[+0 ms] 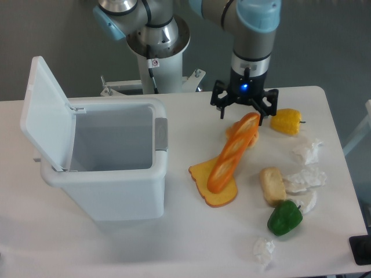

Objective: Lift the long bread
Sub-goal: 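Raise the gripper and move it toward the yellow pepper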

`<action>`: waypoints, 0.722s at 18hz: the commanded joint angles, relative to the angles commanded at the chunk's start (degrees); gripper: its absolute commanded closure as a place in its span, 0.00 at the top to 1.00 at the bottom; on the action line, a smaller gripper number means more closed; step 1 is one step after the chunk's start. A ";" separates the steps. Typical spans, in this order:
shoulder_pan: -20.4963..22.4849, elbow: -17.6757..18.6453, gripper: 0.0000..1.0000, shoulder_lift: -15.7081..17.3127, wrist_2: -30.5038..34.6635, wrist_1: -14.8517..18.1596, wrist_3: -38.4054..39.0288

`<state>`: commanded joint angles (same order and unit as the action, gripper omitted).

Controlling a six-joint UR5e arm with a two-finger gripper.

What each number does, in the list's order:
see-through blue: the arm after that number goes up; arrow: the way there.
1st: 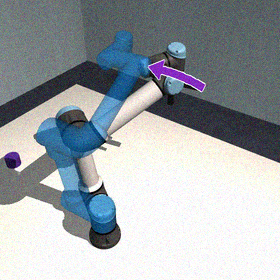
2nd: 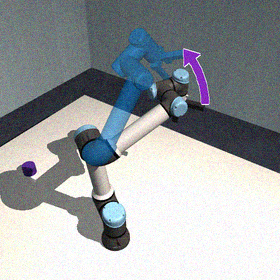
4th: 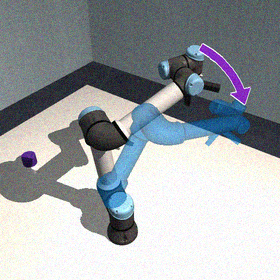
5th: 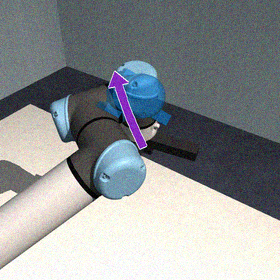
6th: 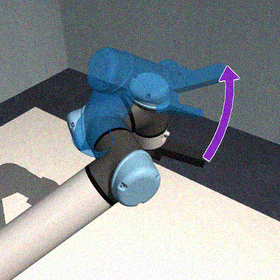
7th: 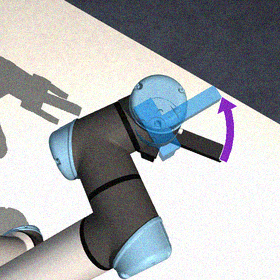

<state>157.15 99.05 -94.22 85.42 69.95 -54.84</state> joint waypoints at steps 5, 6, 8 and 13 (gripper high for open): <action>1.14 0.53 1.00 -0.09 2.64 5.36 -6.31; 1.58 0.88 1.00 -0.09 2.73 5.54 -8.59; 2.81 0.97 1.00 -0.09 2.64 6.33 -13.25; 5.44 6.14 1.00 -0.18 2.55 6.86 -25.02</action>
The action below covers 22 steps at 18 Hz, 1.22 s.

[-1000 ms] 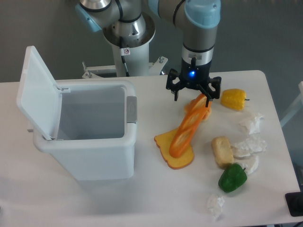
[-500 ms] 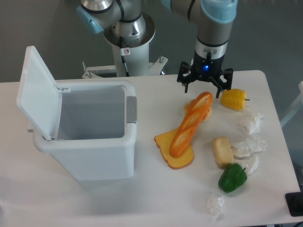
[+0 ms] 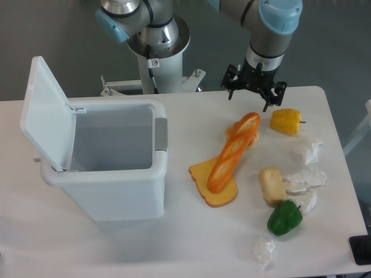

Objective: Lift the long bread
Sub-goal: 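Raise the gripper and move it toward the yellow pepper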

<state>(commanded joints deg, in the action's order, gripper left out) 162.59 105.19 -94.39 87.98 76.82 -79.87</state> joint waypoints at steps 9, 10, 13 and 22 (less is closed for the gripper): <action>2.38 1.60 1.00 -2.19 0.00 -0.35 -6.88; 2.73 1.60 1.00 -2.55 0.00 -0.35 -6.88; 2.73 1.60 1.00 -3.51 -0.09 -0.62 -7.14; 2.21 -0.34 1.00 -7.82 0.09 -7.91 -7.23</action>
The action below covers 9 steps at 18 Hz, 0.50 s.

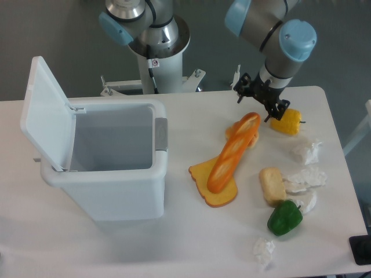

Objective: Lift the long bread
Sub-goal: 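Raise the gripper and move it toward the yellow pepper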

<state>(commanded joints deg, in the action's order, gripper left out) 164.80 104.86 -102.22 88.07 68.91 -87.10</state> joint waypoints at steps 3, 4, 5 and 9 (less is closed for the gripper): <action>-0.09 0.00 1.00 -0.88 0.17 0.00 0.00; -0.09 0.35 1.00 -1.23 0.52 0.00 -0.09; -0.09 0.61 1.00 -1.32 0.79 0.09 -0.09; -0.09 0.70 1.00 -2.54 1.40 0.00 -0.09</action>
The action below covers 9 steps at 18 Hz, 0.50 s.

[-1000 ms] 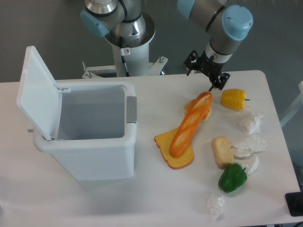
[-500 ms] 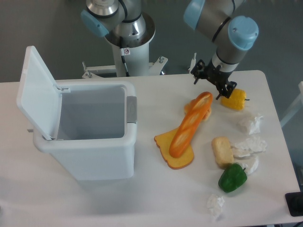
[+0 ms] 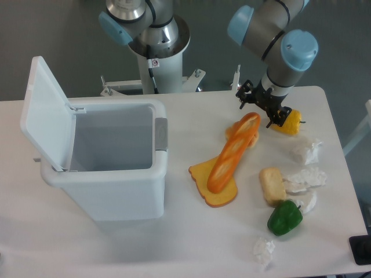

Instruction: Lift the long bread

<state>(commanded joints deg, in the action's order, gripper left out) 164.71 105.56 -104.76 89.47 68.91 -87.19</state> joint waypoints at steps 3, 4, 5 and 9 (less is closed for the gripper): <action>-0.96 0.00 1.00 -1.23 3.42 0.18 0.09; -1.14 0.00 1.00 -1.67 4.48 0.09 0.17; -1.14 0.09 1.00 -2.11 4.92 0.09 0.18; -1.32 -0.09 1.00 -2.47 5.01 0.09 0.09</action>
<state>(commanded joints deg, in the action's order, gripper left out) 163.39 105.47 -107.23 94.48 68.99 -87.10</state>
